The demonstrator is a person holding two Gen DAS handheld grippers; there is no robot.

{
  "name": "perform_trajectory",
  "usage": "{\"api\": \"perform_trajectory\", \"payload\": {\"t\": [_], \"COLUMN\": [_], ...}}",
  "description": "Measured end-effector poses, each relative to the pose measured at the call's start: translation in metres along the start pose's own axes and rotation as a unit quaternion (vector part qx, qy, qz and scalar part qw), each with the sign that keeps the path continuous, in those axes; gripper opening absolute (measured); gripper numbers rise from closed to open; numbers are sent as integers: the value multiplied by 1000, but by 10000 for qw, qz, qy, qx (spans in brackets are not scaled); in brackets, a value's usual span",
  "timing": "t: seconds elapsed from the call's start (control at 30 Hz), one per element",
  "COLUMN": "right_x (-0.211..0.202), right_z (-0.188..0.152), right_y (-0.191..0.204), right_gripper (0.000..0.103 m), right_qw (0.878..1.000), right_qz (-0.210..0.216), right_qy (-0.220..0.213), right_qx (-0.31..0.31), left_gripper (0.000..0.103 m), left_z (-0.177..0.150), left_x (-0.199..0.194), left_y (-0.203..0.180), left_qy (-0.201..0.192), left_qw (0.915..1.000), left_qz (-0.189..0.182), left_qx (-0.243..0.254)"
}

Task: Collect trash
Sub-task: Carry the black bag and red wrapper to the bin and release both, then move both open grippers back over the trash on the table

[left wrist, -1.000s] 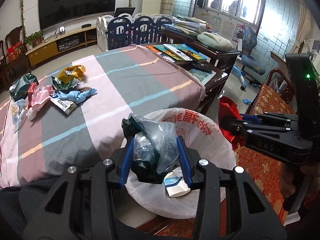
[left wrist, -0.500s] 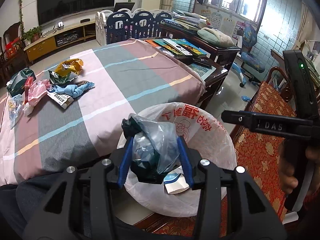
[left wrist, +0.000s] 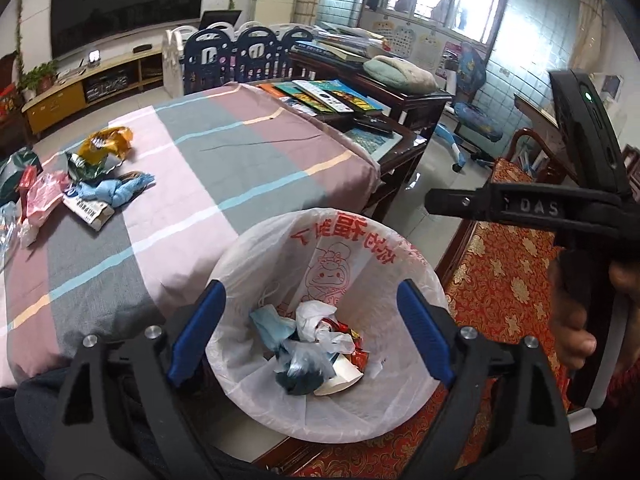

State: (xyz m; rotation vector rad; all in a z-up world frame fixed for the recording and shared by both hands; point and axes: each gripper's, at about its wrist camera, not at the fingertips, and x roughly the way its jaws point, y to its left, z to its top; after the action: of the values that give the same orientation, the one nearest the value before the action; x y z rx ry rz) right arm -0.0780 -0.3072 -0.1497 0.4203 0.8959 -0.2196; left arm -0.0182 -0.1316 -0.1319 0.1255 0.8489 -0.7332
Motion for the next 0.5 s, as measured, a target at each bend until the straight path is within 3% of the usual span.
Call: {"api": "perform_trajectory", "payload": {"t": [0.13, 0.27, 0.37, 0.5], "right_x": [2, -33, -50, -46], "right_z": [-4, -6, -2, 7], "right_y": [11, 39, 64, 90], "right_gripper": [60, 62, 87, 94], "right_qw": [10000, 9921, 9835, 9848], "right_qz": [42, -211, -246, -218], "right_qy": [-41, -1203, -1735, -1664], "right_qx": [-61, -300, -459, -440], "left_gripper": [90, 92, 94, 95], "left_z": [0, 2, 4, 14], "left_x": [-1, -26, -49, -70], "left_y": [24, 53, 77, 99], "left_qy": [24, -272, -584, -713], "left_qw": [9986, 9920, 9841, 9771], "left_qz": [246, 881, 1184, 1486], "left_qx": [-476, -864, -1186, -1349]}}
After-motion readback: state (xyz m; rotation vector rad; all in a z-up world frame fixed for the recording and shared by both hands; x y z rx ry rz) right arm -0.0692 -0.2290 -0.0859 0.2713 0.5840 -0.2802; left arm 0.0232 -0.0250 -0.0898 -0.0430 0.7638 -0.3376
